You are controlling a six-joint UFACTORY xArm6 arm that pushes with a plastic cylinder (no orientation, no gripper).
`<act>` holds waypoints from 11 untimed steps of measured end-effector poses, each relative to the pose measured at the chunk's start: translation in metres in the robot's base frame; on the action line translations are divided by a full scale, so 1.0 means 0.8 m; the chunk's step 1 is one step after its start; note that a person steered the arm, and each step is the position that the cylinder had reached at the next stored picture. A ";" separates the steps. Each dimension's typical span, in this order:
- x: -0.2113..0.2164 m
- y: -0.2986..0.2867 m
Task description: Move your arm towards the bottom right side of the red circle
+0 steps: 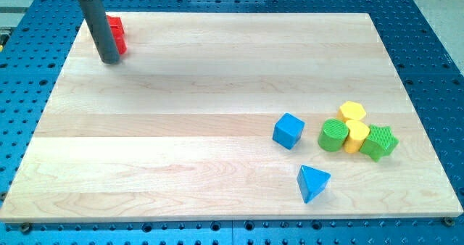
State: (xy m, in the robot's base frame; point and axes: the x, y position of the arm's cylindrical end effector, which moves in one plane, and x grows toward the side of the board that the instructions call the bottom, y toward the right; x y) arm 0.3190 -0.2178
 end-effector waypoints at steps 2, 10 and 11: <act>-0.013 0.004; 0.063 0.149; 0.063 0.149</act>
